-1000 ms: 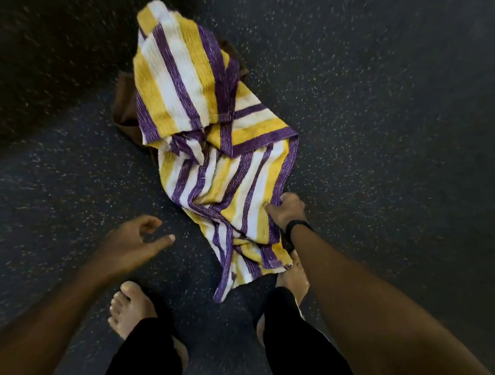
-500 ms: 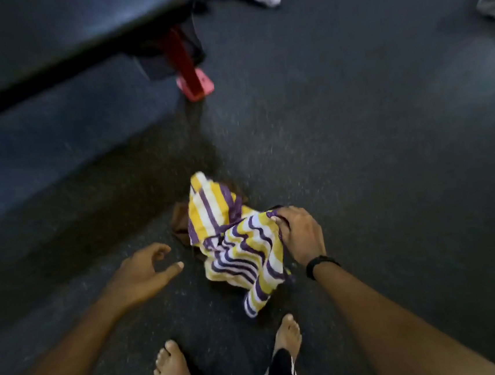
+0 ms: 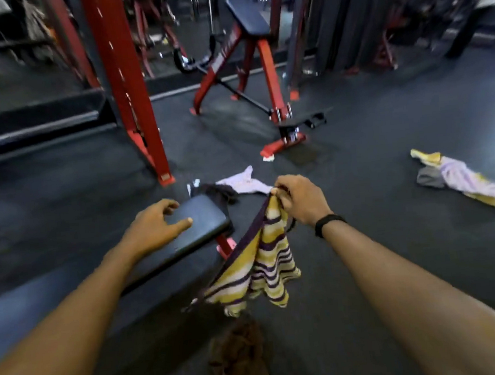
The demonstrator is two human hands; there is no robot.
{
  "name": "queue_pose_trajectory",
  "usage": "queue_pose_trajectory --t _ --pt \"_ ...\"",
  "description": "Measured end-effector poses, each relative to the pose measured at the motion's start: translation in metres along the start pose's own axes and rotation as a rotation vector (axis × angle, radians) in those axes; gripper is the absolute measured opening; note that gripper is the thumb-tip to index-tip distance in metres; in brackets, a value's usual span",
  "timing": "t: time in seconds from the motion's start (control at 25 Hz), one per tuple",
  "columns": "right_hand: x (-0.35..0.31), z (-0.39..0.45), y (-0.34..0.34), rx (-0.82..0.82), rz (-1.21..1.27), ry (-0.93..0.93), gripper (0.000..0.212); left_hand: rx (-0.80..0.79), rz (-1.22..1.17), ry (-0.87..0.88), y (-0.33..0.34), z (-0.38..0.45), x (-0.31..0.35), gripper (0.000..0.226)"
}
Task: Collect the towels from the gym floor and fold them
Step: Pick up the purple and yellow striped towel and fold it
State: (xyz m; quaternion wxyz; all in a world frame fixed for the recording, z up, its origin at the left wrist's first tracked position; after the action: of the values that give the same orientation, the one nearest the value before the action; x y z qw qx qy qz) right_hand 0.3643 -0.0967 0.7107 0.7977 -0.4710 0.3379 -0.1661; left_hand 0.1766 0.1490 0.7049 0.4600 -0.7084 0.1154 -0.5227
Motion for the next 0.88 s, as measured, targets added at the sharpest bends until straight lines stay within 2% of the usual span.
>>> queue_pose_trajectory --t 0.2,0.32,0.56,0.88 --pt "-0.041 0.047 -0.160 0.215 -0.031 0.077 0.017 0.134 -0.043 0.144 -0.112 0.003 0.102 0.050" --pt "-0.055 0.060 -0.227 0.321 -0.048 0.115 0.018 0.194 -0.051 0.242 -0.160 0.006 0.149 0.052" --pt "-0.060 0.054 -0.293 0.440 0.004 0.220 0.018 0.182 -0.046 0.380 -0.197 0.012 0.206 0.050" --pt "-0.041 0.008 -0.340 0.533 -0.028 0.374 0.021 0.118 -0.104 0.540 -0.185 0.022 0.272 0.053"
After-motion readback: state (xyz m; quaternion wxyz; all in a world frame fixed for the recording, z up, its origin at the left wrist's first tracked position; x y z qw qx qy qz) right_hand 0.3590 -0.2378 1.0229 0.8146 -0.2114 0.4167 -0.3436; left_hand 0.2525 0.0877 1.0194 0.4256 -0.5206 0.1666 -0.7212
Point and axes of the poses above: each hand's wrist, its own z-axis towards the middle knuckle, its own y-axis out of the palm, x = y × z, the point moved 3 cm from there along z, towards the middle knuckle, and after that the axes turned 3 degrees about -z, right-handed, at the moved point
